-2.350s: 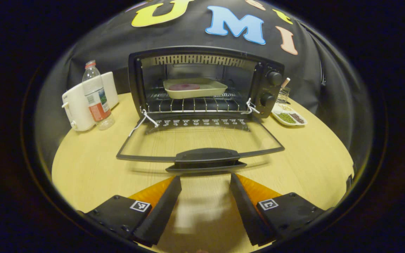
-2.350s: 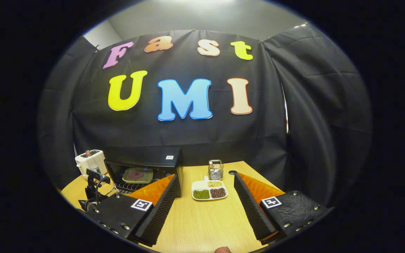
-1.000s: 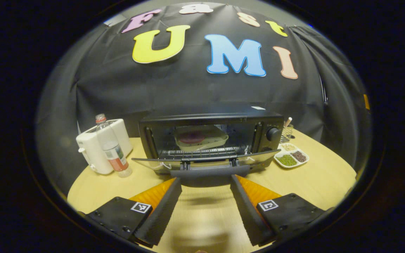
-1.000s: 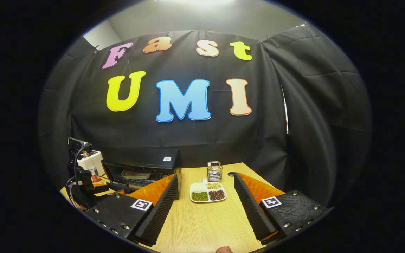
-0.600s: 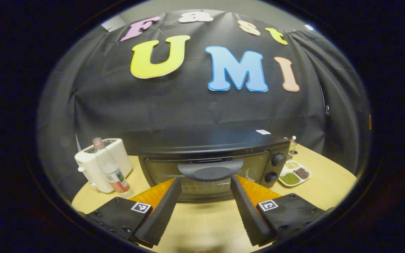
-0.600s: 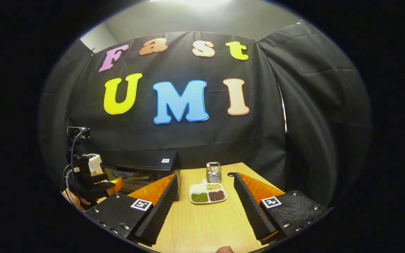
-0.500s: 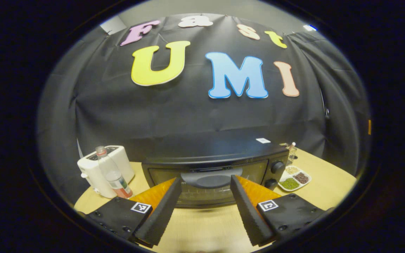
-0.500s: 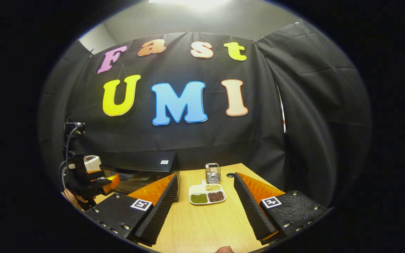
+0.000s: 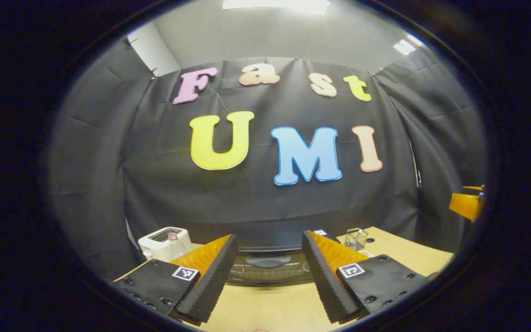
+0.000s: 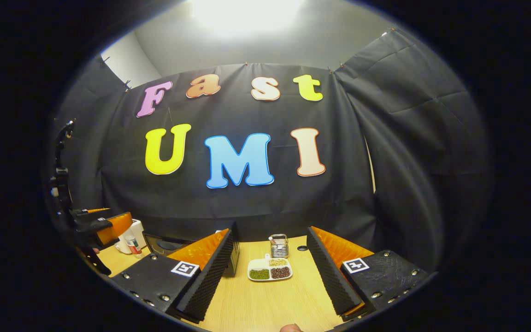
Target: Open the electric oven with the left hand, put the food in, and close the electric oven.
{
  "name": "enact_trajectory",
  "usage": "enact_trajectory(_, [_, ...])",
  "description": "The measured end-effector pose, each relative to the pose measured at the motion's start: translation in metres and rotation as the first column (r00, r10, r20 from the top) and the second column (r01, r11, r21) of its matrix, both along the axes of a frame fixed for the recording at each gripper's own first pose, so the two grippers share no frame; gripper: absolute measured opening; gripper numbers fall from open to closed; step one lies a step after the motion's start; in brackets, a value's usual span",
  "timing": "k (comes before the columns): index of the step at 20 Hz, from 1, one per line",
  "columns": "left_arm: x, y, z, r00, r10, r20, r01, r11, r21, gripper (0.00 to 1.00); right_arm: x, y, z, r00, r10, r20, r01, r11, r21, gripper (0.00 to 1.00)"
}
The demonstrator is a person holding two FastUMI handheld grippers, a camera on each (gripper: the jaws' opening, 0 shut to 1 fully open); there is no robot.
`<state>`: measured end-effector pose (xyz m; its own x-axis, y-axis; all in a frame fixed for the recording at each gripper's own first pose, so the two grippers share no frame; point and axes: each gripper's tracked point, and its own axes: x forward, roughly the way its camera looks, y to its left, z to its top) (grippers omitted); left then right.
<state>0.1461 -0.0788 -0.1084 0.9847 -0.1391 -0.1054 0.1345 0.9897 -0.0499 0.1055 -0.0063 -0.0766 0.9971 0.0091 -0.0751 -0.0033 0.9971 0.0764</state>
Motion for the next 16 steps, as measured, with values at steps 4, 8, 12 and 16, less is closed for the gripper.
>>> enact_trajectory(4, [-0.065, 0.019, 0.021, 0.997, 0.082, 0.007, -0.081, 0.997, -0.015, 0.98, -0.029, -0.013, 0.005, 0.999, 0.045, 0.022, -0.045, 0.999, -0.001, 0.98])
enact_trajectory(8, [-0.114, 0.04, 0.034, 0.993, 0.118, 0.0, -0.118, 0.993, 0.015, 0.98, -0.054, -0.012, 0.012, 0.997, 0.074, 0.032, -0.074, 0.997, 0.019, 0.98])
enact_trajectory(12, [-0.143, 0.064, 0.053, 0.99, 0.143, 0.011, -0.143, 0.99, -0.009, 0.99, -0.07, -0.007, 0.026, 0.996, 0.073, 0.056, -0.073, 0.997, 0.011, 0.98])
enact_trajectory(16, [-0.155, 0.085, 0.064, 0.991, 0.134, 0.022, -0.134, 0.991, 0.0, 0.99, -0.086, 0.002, 0.033, 0.997, 0.04, 0.069, -0.04, 0.999, -0.011, 0.98])
